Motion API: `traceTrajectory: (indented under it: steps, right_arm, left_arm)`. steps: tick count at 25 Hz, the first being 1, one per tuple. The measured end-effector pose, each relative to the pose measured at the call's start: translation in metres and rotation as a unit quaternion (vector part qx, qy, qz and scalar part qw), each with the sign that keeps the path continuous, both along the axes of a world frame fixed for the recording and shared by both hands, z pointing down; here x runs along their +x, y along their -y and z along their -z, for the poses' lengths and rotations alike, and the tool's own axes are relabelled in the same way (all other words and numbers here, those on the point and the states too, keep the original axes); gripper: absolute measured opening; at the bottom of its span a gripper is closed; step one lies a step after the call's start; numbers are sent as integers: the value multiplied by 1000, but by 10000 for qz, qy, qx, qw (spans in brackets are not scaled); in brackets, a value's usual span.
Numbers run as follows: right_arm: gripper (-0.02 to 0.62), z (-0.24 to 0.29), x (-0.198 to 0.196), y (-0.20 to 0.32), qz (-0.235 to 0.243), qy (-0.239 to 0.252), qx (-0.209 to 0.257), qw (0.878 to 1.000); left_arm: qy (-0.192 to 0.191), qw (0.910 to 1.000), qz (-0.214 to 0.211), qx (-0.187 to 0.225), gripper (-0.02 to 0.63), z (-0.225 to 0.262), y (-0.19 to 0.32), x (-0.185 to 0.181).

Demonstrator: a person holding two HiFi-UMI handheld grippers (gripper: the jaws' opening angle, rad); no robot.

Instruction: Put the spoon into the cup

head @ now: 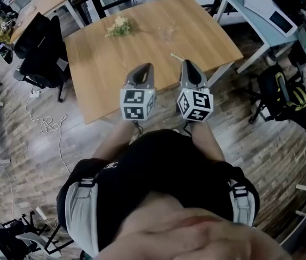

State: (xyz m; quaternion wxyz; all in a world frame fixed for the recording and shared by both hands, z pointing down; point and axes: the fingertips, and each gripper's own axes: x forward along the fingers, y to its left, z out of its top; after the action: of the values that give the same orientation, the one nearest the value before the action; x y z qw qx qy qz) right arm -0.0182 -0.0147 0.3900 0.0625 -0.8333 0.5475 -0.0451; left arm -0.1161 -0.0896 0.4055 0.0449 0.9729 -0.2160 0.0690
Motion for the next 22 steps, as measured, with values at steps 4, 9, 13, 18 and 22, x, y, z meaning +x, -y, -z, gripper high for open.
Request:
traceTrajectory:
  steps: [4, 9, 13, 18, 22]
  right_arm:
    - [8, -1, 28, 9, 92, -5, -23, 10000]
    - [8, 1, 76, 16, 94, -320, -92, 9994]
    - [8, -1, 113, 17, 155, -361, -83, 9992]
    - [8, -10, 152, 10, 246, -331, -159, 9990]
    - [8, -15, 182, 3, 244, -155, -128, 9995]
  left_arm:
    - [-4, 10000, 61, -54, 12, -1, 7, 30]
    - [66, 9998, 35, -171, 12, -8, 5, 81]
    - [52, 9998, 66, -161, 12, -11, 7, 119]
    - [-20, 9996, 130, -257, 12, -18, 4, 160]
    - [43, 9996, 138, -255, 12, -22, -2, 186]
